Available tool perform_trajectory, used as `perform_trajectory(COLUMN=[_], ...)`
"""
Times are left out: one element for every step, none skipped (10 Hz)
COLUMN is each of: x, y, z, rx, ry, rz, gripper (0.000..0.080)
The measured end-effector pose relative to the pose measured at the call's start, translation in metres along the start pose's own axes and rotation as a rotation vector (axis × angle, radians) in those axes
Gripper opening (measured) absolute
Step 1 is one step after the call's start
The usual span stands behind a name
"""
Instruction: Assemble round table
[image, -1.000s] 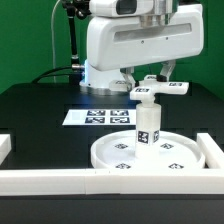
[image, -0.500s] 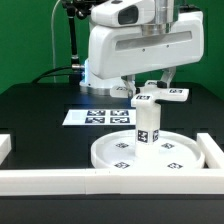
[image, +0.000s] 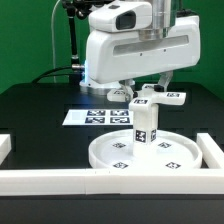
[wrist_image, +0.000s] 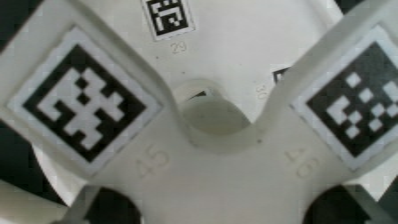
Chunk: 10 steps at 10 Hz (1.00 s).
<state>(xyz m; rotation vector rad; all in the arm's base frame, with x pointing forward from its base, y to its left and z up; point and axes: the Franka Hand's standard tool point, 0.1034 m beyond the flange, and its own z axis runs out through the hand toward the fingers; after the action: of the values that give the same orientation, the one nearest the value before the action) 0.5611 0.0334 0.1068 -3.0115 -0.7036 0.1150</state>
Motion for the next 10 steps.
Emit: perform_trajectory(x=[0.0000, 0.0000, 0.0000, 0.0000, 0.0000, 0.0000, 0.0000, 0.0000, -0.0004, -0.0006], y=[0.0000, 0.0000, 0.0000, 0.0000, 0.0000, 0.0000, 0.0000, -0.0001, 0.0009, 0.0011], z=[0.0000, 0.0000, 0.0000, 0.0000, 0.0000, 0.0000, 0.0000, 0.0001, 0.0001, 0.0002], rx=[0.000, 0.000, 0.000, 0.000, 0.000, 0.000, 0.000, 0.003, 0.012, 0.014], ry=[0.000, 0.000, 0.000, 0.000, 0.000, 0.000, 0.000, 0.002, 0.005, 0.005], rz=[0.000, 0.000, 0.000, 0.000, 0.006, 0.020, 0.020, 0.056, 0.192, 0.262], gripper=[0.0446, 0.0446, 0.0446, 0.0446, 0.0446, 0.0446, 0.0446, 0.0446, 0.0446, 0.0446])
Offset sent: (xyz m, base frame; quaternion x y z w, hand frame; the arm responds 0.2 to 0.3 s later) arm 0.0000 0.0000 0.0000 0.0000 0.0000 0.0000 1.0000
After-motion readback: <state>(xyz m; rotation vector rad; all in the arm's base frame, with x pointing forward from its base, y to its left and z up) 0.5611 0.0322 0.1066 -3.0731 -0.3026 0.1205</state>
